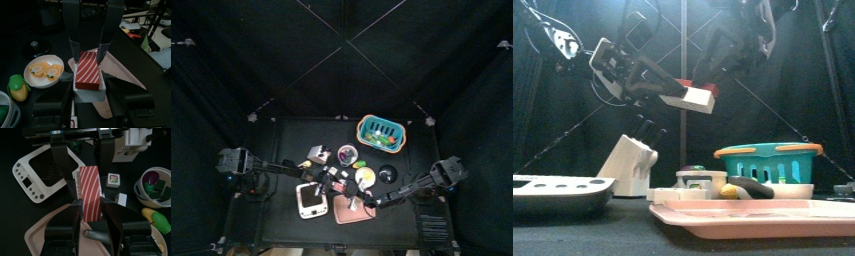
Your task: Remove salmon from rice
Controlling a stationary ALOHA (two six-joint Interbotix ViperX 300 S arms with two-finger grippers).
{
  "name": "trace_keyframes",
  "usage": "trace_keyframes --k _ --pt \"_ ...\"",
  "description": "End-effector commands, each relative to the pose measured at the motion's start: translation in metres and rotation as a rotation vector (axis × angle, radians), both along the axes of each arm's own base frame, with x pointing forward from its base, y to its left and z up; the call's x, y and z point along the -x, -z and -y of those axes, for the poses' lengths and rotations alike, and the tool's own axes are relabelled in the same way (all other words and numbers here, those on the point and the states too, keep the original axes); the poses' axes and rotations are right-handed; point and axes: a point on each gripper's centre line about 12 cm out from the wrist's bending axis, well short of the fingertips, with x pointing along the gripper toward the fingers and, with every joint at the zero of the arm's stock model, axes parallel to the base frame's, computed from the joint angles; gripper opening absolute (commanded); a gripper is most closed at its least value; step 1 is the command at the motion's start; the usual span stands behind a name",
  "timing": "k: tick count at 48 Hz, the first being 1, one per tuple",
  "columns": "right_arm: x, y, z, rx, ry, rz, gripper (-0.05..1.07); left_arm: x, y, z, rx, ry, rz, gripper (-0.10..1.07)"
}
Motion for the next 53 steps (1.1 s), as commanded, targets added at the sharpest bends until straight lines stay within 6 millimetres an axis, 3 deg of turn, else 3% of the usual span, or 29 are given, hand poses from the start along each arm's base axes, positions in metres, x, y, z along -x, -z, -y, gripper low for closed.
trace_keyframes --k 1,35,53 --pt "-0.004 -0.016 0.001 -0.011 0.003 0.042 0.47 -0.003 -0.005 -0.001 0.001 -0.001 0.018 0.49" --pt "0.004 -0.011 0.0 -0.038 0.024 0.018 0.47 0.019 -0.003 -0.007 0.002 -0.025 0.001 0.49" --pt "0.02 -0.003 0.0 -0.077 0.059 -0.028 0.47 0.053 -0.004 -0.007 0.003 -0.032 -0.005 0.49"
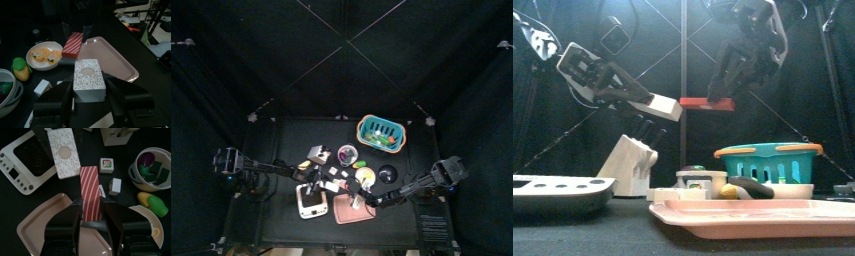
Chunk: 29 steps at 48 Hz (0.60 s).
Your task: Remove salmon from rice
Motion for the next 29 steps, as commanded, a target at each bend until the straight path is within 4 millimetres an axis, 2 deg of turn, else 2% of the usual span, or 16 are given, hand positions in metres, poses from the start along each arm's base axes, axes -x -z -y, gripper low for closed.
trace_keyframes --k 1,29 --pt "0.0035 -0.0182 -0.0004 -0.022 0.001 0.045 0.47 0.0054 -0.0093 -0.0009 -0.002 -0.004 0.031 0.49" --pt "0.004 -0.0183 -0.0022 -0.046 0.008 0.042 0.47 0.0112 -0.0075 -0.0003 -0.001 -0.004 0.024 0.49"
